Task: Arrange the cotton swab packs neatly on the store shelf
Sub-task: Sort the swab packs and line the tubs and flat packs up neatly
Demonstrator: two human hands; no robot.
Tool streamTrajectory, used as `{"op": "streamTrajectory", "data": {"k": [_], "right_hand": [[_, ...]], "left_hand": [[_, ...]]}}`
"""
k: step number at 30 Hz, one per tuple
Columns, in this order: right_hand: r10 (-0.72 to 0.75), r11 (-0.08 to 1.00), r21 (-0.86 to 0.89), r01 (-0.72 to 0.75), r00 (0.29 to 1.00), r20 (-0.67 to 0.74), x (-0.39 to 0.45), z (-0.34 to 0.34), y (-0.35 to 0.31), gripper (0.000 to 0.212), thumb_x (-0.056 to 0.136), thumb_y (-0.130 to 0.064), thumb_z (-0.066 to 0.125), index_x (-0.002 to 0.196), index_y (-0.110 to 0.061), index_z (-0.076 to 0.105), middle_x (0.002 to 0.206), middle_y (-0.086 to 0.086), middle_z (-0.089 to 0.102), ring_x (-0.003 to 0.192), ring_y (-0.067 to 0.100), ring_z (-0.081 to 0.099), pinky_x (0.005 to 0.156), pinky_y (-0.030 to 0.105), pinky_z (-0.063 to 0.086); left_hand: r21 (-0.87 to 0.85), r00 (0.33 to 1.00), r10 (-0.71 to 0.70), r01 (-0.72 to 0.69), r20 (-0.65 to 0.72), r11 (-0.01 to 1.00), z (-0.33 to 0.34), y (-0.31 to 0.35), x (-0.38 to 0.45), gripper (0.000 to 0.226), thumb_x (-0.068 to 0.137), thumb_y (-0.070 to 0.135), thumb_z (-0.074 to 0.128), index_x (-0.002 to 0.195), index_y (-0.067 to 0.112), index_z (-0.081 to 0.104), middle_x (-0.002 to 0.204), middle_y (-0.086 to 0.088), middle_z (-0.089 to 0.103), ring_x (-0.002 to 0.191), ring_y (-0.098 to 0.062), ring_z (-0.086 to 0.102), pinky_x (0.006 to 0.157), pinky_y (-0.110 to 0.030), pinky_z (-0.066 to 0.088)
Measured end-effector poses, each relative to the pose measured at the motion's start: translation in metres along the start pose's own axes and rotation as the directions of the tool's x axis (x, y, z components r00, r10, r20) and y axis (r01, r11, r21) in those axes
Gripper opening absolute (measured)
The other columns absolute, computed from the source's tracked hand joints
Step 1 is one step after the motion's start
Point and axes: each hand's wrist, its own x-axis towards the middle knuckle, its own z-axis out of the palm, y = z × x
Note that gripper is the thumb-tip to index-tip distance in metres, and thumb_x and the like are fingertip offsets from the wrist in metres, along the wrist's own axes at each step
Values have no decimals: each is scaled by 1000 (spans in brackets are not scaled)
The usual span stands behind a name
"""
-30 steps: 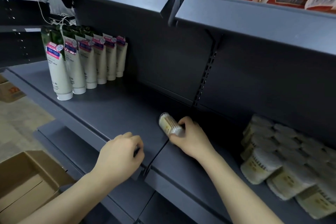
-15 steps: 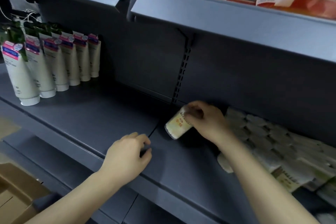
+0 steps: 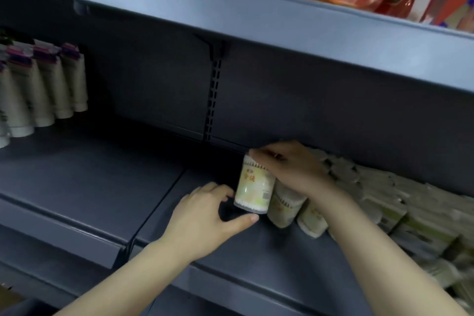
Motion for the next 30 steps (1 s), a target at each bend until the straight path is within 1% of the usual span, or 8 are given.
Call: {"op": "streamTrajectory", "data": {"k": [5,10,15,18,20,24,26,30], "right_hand": [[2,998,-67,-3,1000,-11,-4,-5,5,39,88,-46,53,90,-13,72,83,0,68,57,-7,49,52,6,37],[-9,996,-93,8,1000,-11,-6,-6,8,41,88,-48,51,90,-13,71,86,1,69,68,1,56,54,11,38],[-40,999,-27,40,999,-3,-6,-5,7,25,87,-45,55,86,-25,69,76,-17,63,66,-11,54,59,6,39],[-54,998,-13,54,998,19,-5,-2,7,24,87,-45,55,94,-26,68,87,-16,65,79,-4,58,69,10,43],[-62,997,-34,63,998,27,-4,0,6,26,86,-47,55,98,-28,66,93,-15,65,86,-1,59,75,16,45],[-80,993,-77,85,995,62,-4,2,7,30,86,-50,53,106,-29,64,93,-20,60,84,-6,54,72,9,41],[-90,994,-60,92,995,31,-1,2,12,31,88,-46,52,108,-27,64,100,-16,63,92,-1,56,76,12,43],[-85,995,-47,83,995,-42,0,-5,22,24,92,-34,51,106,-21,66,100,-12,62,91,2,54,69,-1,37]], "left_hand": [[-34,1000,9,-10,-22,999,8,10,1,73,50,87,27,93,35,57,90,19,52,90,1,49,75,-24,46],[-50,1000,-7,7,-11,999,11,11,2,73,50,87,28,94,36,56,92,21,52,91,3,49,74,-23,47],[-87,999,-46,44,-21,995,11,13,6,50,65,73,53,94,32,54,92,18,51,90,0,50,76,-27,48],[-135,996,-72,64,-56,989,14,10,10,39,69,60,62,92,30,55,91,15,52,88,-3,51,77,-31,49],[-176,994,-94,82,-59,981,18,5,13,38,68,55,66,95,30,54,92,13,53,89,-5,52,77,-33,50],[-225,991,-123,109,-53,968,26,-5,19,42,66,53,67,97,32,51,92,13,58,92,-9,54,76,-36,51],[-231,988,-141,123,-60,965,29,-11,20,41,65,52,68,95,32,51,89,15,59,91,-11,55,77,-37,51],[-191,986,-151,135,-75,972,35,-20,22,42,66,53,69,98,30,53,89,16,60,92,-13,55,77,-38,50]]}}
